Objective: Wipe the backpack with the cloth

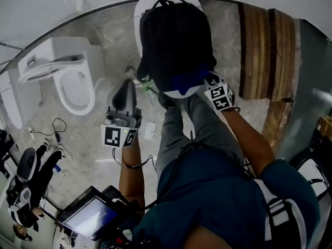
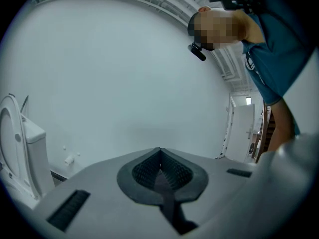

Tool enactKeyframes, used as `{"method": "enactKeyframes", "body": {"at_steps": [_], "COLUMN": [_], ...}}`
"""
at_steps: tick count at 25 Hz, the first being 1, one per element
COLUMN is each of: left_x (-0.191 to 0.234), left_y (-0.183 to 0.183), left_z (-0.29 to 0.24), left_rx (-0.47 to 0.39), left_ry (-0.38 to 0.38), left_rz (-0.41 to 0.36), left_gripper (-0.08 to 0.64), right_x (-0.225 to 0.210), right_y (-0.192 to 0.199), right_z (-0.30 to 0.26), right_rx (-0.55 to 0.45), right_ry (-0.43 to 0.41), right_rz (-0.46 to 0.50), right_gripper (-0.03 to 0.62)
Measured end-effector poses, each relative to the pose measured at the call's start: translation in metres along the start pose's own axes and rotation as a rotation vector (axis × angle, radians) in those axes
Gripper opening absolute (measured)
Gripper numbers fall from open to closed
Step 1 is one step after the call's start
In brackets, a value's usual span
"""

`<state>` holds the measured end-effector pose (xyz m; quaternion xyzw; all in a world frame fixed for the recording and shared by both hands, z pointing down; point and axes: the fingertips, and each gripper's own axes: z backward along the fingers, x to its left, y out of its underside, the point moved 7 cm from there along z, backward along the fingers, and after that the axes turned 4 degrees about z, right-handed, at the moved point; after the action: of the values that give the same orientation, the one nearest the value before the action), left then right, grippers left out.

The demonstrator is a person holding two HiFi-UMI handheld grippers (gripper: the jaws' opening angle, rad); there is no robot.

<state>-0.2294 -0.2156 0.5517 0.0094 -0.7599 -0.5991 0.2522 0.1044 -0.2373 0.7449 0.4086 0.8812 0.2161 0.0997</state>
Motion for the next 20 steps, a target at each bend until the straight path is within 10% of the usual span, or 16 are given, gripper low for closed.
{"method": "enactKeyframes", "body": {"at_steps": [3,11,20], "left_x": [-0.004,-0.007,-0.007], "left_y": [-0.001,-0.004,-0.004], "left_z": [-0.009,-0.024,-0.028], "left_rx": [0.005,0.015,0.019], "left_ry": [0.014,0.030,0.014], "left_rz": [-0.001,-0.003,-0.012], "left_gripper": [0.004,0.005,0.005], "right_x": [-0.039,-0.090,-0.061], "right_y": [-0.005,-0.098,-0.222], "right_z": [0.000,-0.023,-0.104], "right_rx": [-0.069,-0.252,-0.161], "right_ry": [0.076,0.098,-0.020], "right_rz": [-0.103,-0.023,0.443], "right_gripper": [0.051,0.051,0.051]}}
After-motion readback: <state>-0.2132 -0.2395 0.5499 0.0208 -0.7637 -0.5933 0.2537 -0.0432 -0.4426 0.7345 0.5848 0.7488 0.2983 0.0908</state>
